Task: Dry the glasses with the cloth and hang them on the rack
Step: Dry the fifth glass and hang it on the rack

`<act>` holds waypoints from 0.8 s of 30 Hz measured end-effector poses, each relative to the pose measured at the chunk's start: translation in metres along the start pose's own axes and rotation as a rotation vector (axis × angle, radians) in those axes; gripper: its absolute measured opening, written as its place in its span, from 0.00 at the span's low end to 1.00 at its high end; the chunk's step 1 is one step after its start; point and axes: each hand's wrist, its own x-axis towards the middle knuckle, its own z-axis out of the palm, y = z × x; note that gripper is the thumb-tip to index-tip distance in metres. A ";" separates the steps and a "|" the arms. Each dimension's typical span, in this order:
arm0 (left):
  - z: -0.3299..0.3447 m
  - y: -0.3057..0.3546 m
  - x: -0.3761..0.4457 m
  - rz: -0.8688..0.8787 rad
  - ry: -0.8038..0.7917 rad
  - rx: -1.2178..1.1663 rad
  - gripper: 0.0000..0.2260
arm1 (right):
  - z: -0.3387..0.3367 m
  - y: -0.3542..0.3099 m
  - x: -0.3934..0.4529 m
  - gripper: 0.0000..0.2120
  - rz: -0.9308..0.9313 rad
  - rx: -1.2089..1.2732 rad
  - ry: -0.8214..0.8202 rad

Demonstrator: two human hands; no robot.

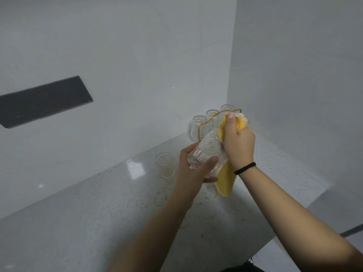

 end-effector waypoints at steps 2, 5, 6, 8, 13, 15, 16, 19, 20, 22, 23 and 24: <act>-0.004 0.012 0.001 -0.298 -0.118 -0.391 0.17 | 0.000 0.001 -0.006 0.24 -0.028 0.123 -0.008; -0.007 0.015 -0.003 -0.541 -0.259 -0.695 0.28 | -0.005 0.002 -0.011 0.21 -0.060 0.266 -0.018; -0.004 0.014 -0.004 -0.507 -0.249 -0.624 0.29 | -0.004 0.003 -0.010 0.22 -0.059 0.247 -0.014; 0.003 0.006 -0.004 -0.310 -0.154 -0.347 0.29 | -0.003 0.007 -0.005 0.24 -0.030 0.162 0.013; 0.007 -0.006 0.006 -0.076 0.048 0.032 0.30 | 0.000 0.015 -0.001 0.26 0.051 0.063 0.021; 0.009 0.008 0.009 -0.452 -0.098 -0.500 0.27 | -0.004 0.020 -0.003 0.24 0.020 0.151 0.017; 0.006 0.010 0.008 -0.575 -0.182 -0.680 0.26 | -0.005 0.020 -0.005 0.22 -0.010 0.190 0.004; 0.016 0.003 0.008 -0.524 -0.227 -0.553 0.28 | -0.008 0.025 0.004 0.23 -0.026 0.135 0.000; 0.021 -0.004 0.010 -0.390 -0.149 -0.376 0.30 | -0.009 0.028 0.009 0.24 0.000 0.091 0.022; 0.032 -0.018 0.017 -0.070 0.000 0.052 0.38 | -0.009 0.038 0.020 0.26 0.071 0.022 0.052; 0.033 -0.022 0.020 0.026 0.035 0.181 0.38 | -0.009 0.039 0.022 0.26 0.104 0.007 0.056; 0.037 -0.026 0.027 0.032 0.071 0.186 0.37 | -0.009 0.044 0.027 0.27 0.128 0.000 0.047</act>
